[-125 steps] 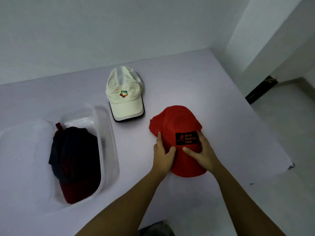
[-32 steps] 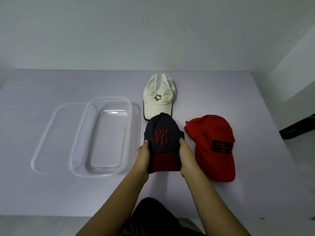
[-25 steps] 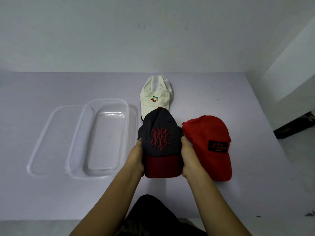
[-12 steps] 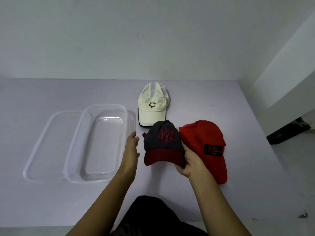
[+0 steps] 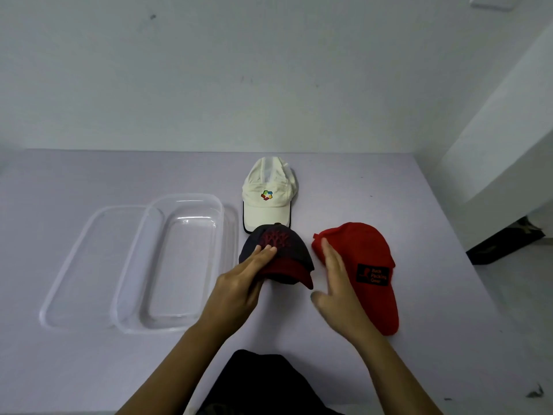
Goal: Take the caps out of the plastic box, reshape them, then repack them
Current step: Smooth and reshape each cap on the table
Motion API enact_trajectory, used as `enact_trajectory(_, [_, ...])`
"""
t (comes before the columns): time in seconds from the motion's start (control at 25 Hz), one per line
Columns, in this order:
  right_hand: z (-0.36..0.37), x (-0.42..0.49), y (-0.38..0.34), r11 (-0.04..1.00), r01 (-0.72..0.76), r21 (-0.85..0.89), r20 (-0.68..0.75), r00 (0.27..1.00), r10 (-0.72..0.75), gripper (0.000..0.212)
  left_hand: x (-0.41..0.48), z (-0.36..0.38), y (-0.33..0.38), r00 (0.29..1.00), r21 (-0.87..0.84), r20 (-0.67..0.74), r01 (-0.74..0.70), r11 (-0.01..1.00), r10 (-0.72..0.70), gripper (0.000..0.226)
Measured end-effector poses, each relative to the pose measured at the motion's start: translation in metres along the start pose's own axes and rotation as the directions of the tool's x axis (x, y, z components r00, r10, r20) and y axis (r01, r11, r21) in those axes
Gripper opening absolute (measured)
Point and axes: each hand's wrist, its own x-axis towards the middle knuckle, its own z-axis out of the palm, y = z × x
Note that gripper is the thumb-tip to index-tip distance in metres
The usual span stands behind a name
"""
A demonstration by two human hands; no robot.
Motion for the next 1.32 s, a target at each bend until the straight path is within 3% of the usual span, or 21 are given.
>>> enact_trajectory(0.08, [0.001,-0.009,0.002,0.887,0.332,-0.321,0.132,0.943,-0.306,0.089,0.002,0.003,0.003,0.999,0.047,-0.026,-0.045,0.998,0.046,0.043])
enact_trajectory(0.12, [0.005,-0.010,0.002,0.822,0.387,-0.418,0.113,0.920,-0.376,0.079,0.003,0.004,0.003,0.997,0.066,-0.041,-0.064,0.996,0.067,0.041])
enact_trajectory(0.24, [0.022,-0.004,0.005,0.761,0.364,-0.537,-0.147,0.848,-0.509,0.055,0.004,0.007,-0.001,0.984,0.149,-0.073,-0.151,0.977,0.164,0.036])
enact_trajectory(0.36, [0.032,0.001,0.013,0.667,0.395,-0.632,-0.178,0.763,-0.621,0.046,0.002,0.016,-0.007,0.961,0.217,-0.143,-0.203,0.955,0.237,0.034])
enact_trajectory(0.52, [0.037,0.000,0.016,0.675,0.416,-0.610,-0.214,0.733,-0.646,0.035,-0.002,0.032,-0.010,0.937,0.217,-0.221,-0.225,0.950,0.272,0.029])
enact_trajectory(0.64, [0.041,0.000,0.010,0.716,0.392,-0.578,-0.275,0.733,-0.623,0.051,-0.001,0.040,-0.004,0.927,0.188,-0.294,-0.182,0.965,0.232,0.027])
enact_trajectory(0.76, [0.040,-0.001,0.015,0.643,0.444,-0.624,-0.216,0.693,-0.688,0.034,-0.005,0.033,-0.012,0.919,0.227,-0.267,-0.233,0.946,0.290,0.029])
enact_trajectory(0.88, [0.036,-0.004,0.024,0.599,0.477,-0.643,-0.073,0.741,-0.668,0.065,-0.017,0.020,-0.024,0.902,0.273,-0.178,-0.339,0.901,0.393,0.027])
enact_trajectory(1.0, [0.042,-0.004,0.028,0.716,0.363,-0.596,-0.108,0.848,-0.519,0.099,-0.022,0.016,-0.030,0.897,0.274,-0.078,-0.401,0.874,0.435,0.030])
enact_trajectory(1.08, [0.046,-0.005,0.035,0.725,0.367,-0.583,-0.112,0.847,-0.519,0.101,-0.025,0.018,-0.030,0.945,0.257,0.000,-0.316,0.913,0.327,0.044])
enact_trajectory(1.16, [0.045,-0.007,0.038,0.724,0.401,-0.561,-0.091,0.839,-0.536,0.098,-0.029,0.017,-0.029,0.992,0.199,0.072,-0.120,0.973,0.108,0.064])
enact_trajectory(1.24, [0.043,-0.009,0.039,0.779,0.415,-0.470,-0.093,0.854,-0.511,0.096,-0.033,0.018,-0.022,0.986,0.057,0.153,0.064,0.996,-0.072,0.071])
enact_trajectory(1.32, [0.044,-0.013,0.039,0.846,0.421,-0.327,-0.088,0.878,-0.471,0.090,-0.033,0.020,-0.015,0.959,-0.127,0.246,0.173,0.977,-0.137,0.067])
